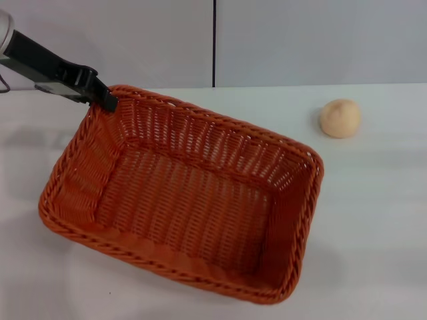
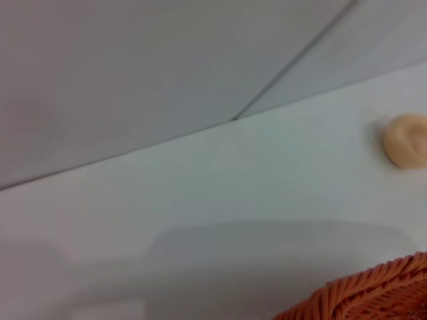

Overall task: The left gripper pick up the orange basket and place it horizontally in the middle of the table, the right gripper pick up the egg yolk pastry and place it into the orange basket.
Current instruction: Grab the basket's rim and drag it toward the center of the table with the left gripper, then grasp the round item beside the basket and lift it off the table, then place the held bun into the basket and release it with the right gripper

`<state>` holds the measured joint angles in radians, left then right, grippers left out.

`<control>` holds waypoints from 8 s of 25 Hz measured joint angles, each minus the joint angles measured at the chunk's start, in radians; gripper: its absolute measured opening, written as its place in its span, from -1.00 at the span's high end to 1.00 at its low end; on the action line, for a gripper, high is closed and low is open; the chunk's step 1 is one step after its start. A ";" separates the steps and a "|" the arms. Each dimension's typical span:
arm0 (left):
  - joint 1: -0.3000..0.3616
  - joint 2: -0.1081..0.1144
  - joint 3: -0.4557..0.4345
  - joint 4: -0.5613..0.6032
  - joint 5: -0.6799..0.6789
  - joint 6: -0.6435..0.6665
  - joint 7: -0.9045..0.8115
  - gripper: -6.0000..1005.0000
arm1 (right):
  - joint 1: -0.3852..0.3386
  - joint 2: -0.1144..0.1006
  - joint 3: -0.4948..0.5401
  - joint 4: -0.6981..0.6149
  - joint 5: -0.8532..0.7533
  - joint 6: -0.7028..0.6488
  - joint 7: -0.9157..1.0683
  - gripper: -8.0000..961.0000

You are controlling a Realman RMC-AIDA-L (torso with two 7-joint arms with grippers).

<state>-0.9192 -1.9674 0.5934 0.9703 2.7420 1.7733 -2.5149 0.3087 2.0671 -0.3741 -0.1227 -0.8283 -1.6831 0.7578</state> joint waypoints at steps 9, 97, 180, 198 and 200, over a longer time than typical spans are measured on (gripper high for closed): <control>0.052 -0.006 -0.028 -0.019 -0.007 -0.029 -0.032 0.57 | 0.009 -0.004 -0.002 -0.001 0.000 0.018 0.000 -0.28; 0.430 -0.095 -0.145 -0.290 -1.254 -0.206 1.075 -0.62 | 0.467 -0.286 -0.359 -0.470 -1.480 0.330 1.258 -0.28; 0.394 -0.094 -0.056 -0.438 -1.355 -0.176 1.164 -0.62 | 0.335 -0.035 -0.618 -0.766 -0.878 -0.088 0.836 0.89; 0.390 -0.094 -0.057 -0.453 -1.354 -0.178 1.165 -0.62 | 0.288 -0.017 -0.612 -0.825 -0.887 -0.023 0.855 -0.10; 0.390 -0.094 -0.057 -0.453 -1.354 -0.178 1.165 -0.62 | 0.259 -0.004 -0.575 -0.857 -0.877 -0.019 0.834 -0.24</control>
<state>-0.5294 -2.0618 0.5368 0.5176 1.3877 1.5952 -1.3498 0.5679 2.0631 -0.9491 -0.9797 -1.7049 -1.7019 1.5918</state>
